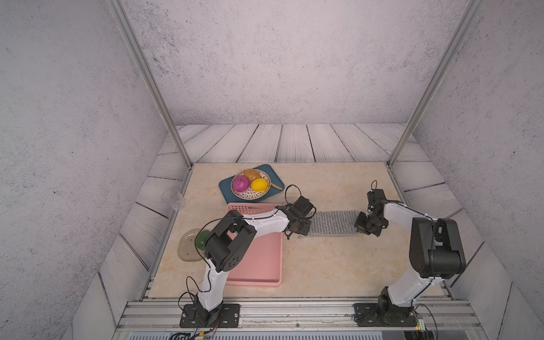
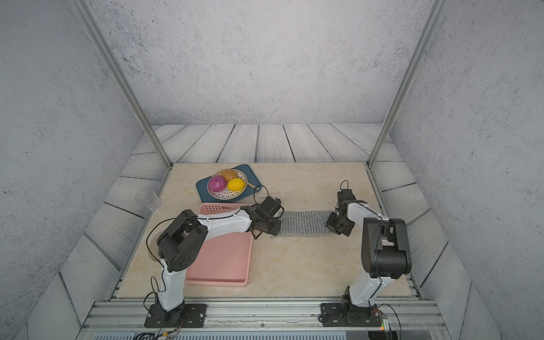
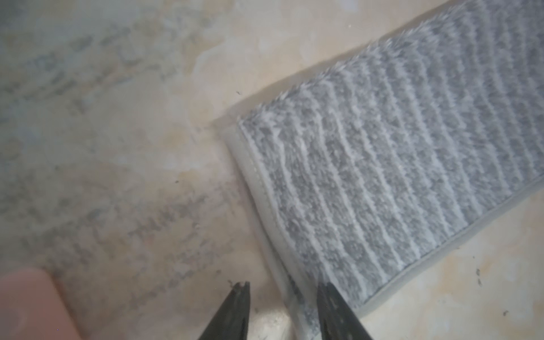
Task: Fold the square dishcloth
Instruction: Fold the cleaning item at the center of the board.
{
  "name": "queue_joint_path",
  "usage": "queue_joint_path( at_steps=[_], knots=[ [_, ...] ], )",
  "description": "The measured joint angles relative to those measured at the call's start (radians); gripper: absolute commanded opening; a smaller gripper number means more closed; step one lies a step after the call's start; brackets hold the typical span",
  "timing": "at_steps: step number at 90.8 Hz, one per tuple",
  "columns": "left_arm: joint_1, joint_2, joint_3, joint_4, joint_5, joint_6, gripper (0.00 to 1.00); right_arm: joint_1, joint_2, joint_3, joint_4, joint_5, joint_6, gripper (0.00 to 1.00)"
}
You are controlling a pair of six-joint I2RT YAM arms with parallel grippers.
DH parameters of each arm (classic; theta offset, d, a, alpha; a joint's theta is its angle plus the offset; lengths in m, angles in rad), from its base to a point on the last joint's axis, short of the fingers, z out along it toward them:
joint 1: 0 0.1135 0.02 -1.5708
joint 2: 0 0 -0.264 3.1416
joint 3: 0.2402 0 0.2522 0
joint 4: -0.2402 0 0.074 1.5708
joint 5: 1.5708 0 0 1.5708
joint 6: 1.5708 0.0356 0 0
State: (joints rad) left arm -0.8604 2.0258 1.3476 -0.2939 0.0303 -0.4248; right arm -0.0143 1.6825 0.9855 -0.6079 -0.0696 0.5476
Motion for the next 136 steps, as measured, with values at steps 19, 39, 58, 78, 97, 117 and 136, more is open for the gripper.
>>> queue_joint_path(
  at_steps=[19, 39, 58, 78, 97, 117, 136],
  knots=[
    [-0.024, 0.010, 0.028, 0.006, 0.024, -0.007, 0.48, 0.001, -0.054, 0.010, -0.062, 0.114, -0.002, 0.00],
    [-0.027, 0.010, 0.027, 0.021, 0.048, -0.041, 0.47, 0.050, -0.077, 0.060, -0.130, 0.222, -0.006, 0.00],
    [-0.027, 0.010, 0.005, 0.056, 0.077, -0.085, 0.39, 0.162, -0.077, 0.120, -0.182, 0.325, -0.014, 0.00],
    [-0.027, 0.010, -0.019, 0.101, 0.124, -0.131, 0.30, 0.281, -0.079, 0.163, -0.219, 0.386, -0.044, 0.00],
    [-0.027, 0.010, -0.046, 0.124, 0.140, -0.156, 0.27, 0.376, -0.106, 0.192, -0.232, 0.368, -0.076, 0.00],
    [-0.026, 0.010, -0.070, 0.169, 0.139, -0.179, 0.26, 0.440, -0.122, 0.197, -0.204, 0.248, -0.085, 0.00],
    [-0.026, 0.006, -0.103, 0.242, 0.138, -0.209, 0.25, 0.468, -0.121, 0.197, -0.159, 0.138, -0.079, 0.00]
  ],
)
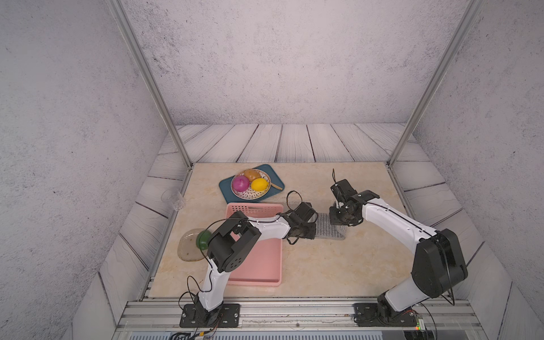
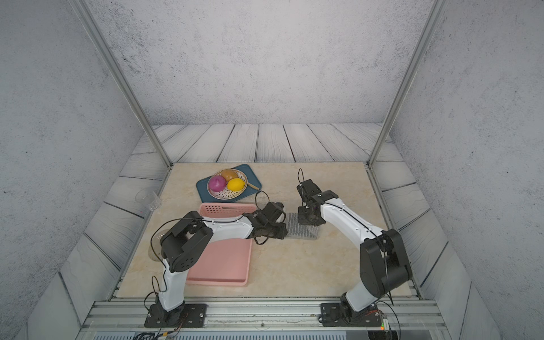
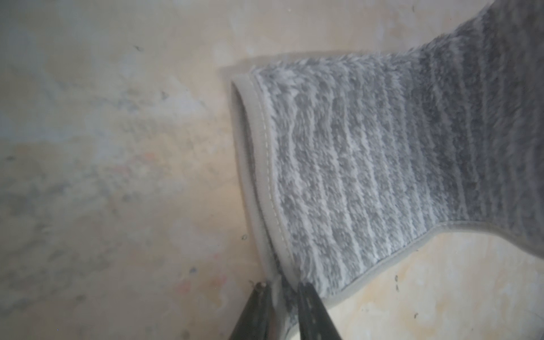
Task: Fold the square dishcloth
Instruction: Fold the cleaning item at the center of the board.
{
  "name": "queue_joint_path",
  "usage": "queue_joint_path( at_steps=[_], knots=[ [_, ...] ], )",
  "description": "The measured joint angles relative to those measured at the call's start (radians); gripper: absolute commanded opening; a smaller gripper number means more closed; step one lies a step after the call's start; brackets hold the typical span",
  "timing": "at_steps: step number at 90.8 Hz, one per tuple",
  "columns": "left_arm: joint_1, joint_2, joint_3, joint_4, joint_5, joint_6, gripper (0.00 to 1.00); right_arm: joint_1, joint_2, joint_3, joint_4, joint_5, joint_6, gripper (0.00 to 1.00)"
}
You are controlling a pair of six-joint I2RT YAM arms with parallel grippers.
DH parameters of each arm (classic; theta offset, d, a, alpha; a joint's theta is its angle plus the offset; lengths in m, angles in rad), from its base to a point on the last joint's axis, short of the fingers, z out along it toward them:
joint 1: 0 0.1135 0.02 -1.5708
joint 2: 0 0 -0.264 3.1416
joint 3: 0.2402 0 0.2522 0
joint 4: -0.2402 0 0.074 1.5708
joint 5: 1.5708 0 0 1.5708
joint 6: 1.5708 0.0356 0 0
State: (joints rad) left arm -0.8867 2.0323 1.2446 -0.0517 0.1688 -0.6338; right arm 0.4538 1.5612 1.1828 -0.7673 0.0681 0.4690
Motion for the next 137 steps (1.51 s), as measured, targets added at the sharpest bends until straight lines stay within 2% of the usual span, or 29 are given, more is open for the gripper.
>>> queue_joint_path(
  at_steps=[19, 50, 137],
  knots=[
    [0.000, -0.001, -0.016, 0.038, 0.001, -0.019, 0.23, 0.006, 0.019, -0.001, 0.059, -0.097, 0.012, 0.00],
    [0.000, -0.003, -0.031, 0.064, 0.001, -0.031, 0.21, 0.006, 0.087, -0.005, 0.101, -0.190, 0.043, 0.00],
    [0.001, -0.006, -0.038, 0.071, 0.001, -0.041, 0.19, 0.010, 0.201, 0.003, 0.080, -0.213, 0.081, 0.00]
  ],
)
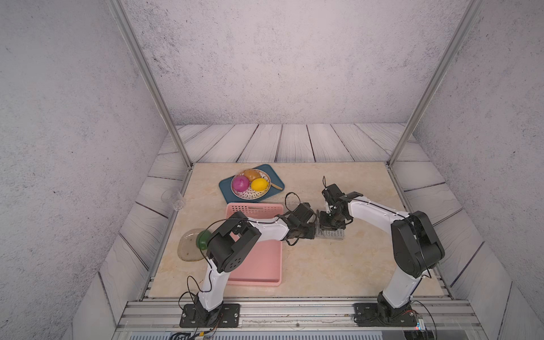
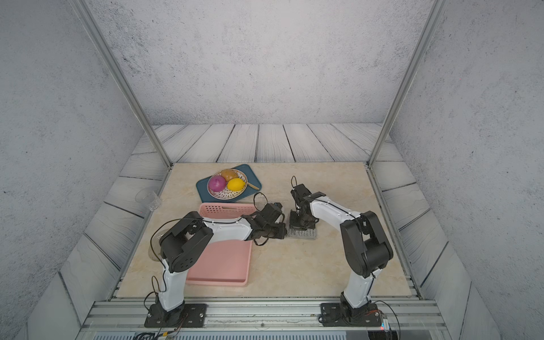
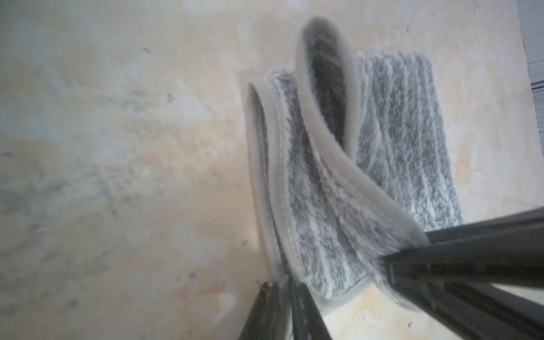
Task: Fold the square dishcloth
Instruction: Fold the cleaning item at the center of the board.
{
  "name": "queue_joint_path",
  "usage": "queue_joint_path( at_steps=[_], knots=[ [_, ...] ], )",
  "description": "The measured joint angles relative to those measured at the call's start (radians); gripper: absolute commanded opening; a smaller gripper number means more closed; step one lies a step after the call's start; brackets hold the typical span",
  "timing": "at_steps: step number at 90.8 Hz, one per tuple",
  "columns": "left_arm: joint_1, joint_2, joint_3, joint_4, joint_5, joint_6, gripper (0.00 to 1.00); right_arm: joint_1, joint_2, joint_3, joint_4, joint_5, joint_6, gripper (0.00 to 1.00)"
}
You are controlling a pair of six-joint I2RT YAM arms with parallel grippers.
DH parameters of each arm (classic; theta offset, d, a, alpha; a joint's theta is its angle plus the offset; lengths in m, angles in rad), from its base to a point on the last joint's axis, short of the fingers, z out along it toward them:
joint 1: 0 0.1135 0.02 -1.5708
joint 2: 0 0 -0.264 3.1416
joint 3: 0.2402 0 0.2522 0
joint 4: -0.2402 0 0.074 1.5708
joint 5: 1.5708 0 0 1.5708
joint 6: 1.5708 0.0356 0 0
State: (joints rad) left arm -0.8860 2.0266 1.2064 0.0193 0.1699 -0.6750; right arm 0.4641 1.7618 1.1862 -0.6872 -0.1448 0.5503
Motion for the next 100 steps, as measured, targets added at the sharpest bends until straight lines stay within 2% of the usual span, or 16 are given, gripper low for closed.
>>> queue_joint_path(
  at_steps=[19, 40, 56, 72, 88, 100],
  knots=[
    [0.000, 0.000, 0.000, 0.000, 0.000, -0.003, 0.19, 0.003, 0.003, 0.000, 0.018, -0.027, 0.002, 0.00],
    [0.000, 0.000, -0.002, 0.002, 0.000, -0.005, 0.17, 0.005, 0.012, 0.000, 0.049, -0.076, 0.010, 0.13],
    [0.000, -0.003, -0.011, 0.015, 0.000, -0.006, 0.17, 0.005, 0.012, 0.000, 0.080, -0.128, 0.019, 0.18],
    [0.000, -0.006, -0.019, 0.021, 0.000, -0.008, 0.17, 0.005, 0.012, 0.000, 0.099, -0.153, 0.026, 0.17],
    [0.000, -0.018, -0.035, 0.028, 0.000, -0.014, 0.17, 0.006, -0.007, -0.010, 0.103, -0.147, 0.040, 0.12],
    [0.000, -0.036, -0.046, 0.026, -0.006, -0.014, 0.23, 0.006, -0.071, -0.036, 0.101, -0.103, 0.052, 0.09]
  ],
)
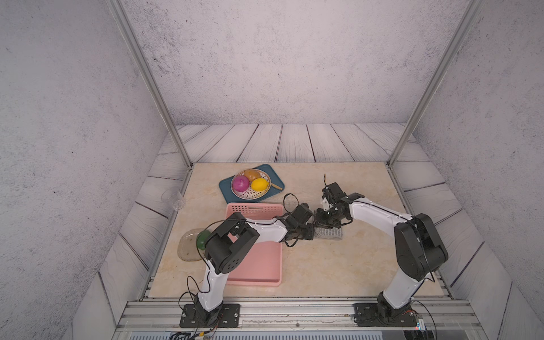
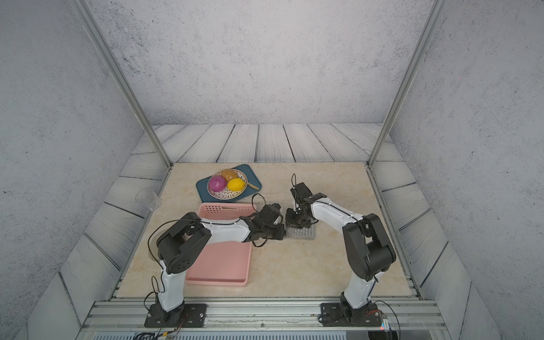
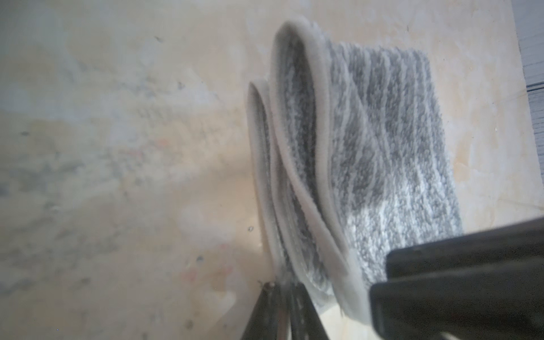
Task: Fold the square dishcloth
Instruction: Fold the cleaning item at the center of the board, then smooth out the cleaning item at the center of the board.
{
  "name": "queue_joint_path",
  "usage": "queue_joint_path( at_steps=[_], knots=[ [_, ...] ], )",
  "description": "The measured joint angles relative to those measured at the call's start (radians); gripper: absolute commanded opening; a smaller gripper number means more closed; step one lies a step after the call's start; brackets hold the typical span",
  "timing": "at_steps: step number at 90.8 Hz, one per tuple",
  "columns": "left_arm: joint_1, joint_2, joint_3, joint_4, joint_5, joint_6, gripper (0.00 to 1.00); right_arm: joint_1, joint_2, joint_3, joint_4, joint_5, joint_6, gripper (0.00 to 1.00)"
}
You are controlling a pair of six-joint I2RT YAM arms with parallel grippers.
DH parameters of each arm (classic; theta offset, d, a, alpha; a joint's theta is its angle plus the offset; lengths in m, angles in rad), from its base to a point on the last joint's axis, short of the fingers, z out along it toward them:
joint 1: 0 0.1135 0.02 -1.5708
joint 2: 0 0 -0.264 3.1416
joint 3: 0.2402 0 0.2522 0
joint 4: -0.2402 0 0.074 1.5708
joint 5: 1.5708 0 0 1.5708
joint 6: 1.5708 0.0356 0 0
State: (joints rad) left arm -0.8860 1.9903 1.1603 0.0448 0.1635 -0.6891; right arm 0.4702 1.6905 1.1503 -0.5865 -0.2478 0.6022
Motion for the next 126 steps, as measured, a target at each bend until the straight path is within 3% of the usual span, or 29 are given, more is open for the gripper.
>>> queue_joint_path(
  at_steps=[36, 62, 86, 126],
  knots=[
    [0.000, -0.098, -0.020, -0.011, -0.067, 0.011, 0.29, -0.005, -0.234, -0.130, -0.002, 0.245, 0.062, 0.06],
    [-0.037, -0.159, 0.042, -0.091, -0.156, 0.169, 0.30, -0.023, -0.330, -0.241, -0.012, 0.350, 0.106, 0.07],
    [-0.079, -0.102, 0.145, -0.093, -0.071, 0.287, 0.31, -0.049, -0.330, -0.283, 0.021, 0.338, 0.125, 0.13],
    [-0.075, 0.030, 0.154, -0.103, 0.018, 0.304, 0.32, -0.109, -0.253, -0.350, 0.148, 0.238, 0.129, 0.14]
  ],
)
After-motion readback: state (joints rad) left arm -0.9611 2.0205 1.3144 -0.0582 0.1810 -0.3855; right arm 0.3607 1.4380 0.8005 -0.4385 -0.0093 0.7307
